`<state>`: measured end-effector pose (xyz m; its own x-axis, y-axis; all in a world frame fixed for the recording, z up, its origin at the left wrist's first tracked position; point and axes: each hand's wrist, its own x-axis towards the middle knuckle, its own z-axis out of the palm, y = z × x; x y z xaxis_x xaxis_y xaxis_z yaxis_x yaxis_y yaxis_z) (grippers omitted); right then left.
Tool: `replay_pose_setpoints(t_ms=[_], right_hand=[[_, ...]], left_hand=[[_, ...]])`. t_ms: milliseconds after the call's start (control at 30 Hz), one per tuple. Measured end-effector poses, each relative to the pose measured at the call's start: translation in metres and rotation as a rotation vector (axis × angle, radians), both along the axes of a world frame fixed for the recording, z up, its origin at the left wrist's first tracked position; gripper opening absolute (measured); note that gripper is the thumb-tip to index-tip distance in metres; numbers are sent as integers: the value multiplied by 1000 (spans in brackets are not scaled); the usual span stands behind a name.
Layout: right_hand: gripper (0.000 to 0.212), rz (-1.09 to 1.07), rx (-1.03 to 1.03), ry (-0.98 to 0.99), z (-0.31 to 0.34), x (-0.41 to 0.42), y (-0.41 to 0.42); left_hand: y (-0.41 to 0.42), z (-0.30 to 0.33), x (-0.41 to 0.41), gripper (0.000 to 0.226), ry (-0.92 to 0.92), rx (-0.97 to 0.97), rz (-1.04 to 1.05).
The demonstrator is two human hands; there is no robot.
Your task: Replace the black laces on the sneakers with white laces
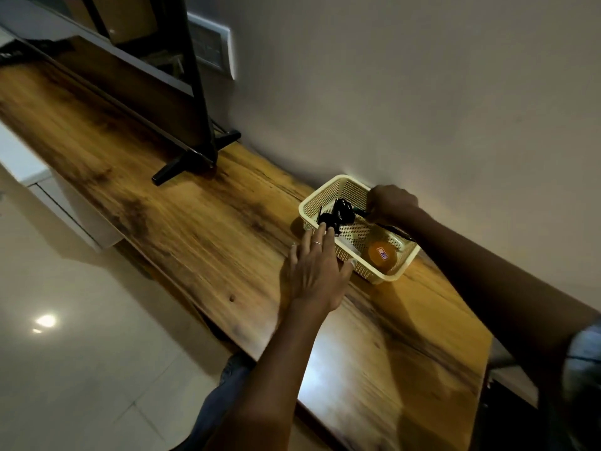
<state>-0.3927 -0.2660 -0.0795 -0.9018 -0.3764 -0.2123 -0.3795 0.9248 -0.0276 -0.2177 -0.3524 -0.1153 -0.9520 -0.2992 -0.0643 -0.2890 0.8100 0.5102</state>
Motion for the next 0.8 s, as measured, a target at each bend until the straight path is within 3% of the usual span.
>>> replay_pose_setpoints(t_ms=[233, 333, 433, 800], right_hand=[[29, -12, -97, 24, -7, 3, 2], [23, 3, -164, -47, -6, 0, 2], [33, 47, -196, -146, -9, 5, -1], [31, 120, -194, -139, -24, 5, -3]], left_hand=[[-1, -2, 0, 70, -2, 9, -19], [-2, -3, -1, 70, -7, 9, -22], [-1, -2, -1, 70, -17, 1, -22], [-2, -6, -2, 71, -12, -19, -30]])
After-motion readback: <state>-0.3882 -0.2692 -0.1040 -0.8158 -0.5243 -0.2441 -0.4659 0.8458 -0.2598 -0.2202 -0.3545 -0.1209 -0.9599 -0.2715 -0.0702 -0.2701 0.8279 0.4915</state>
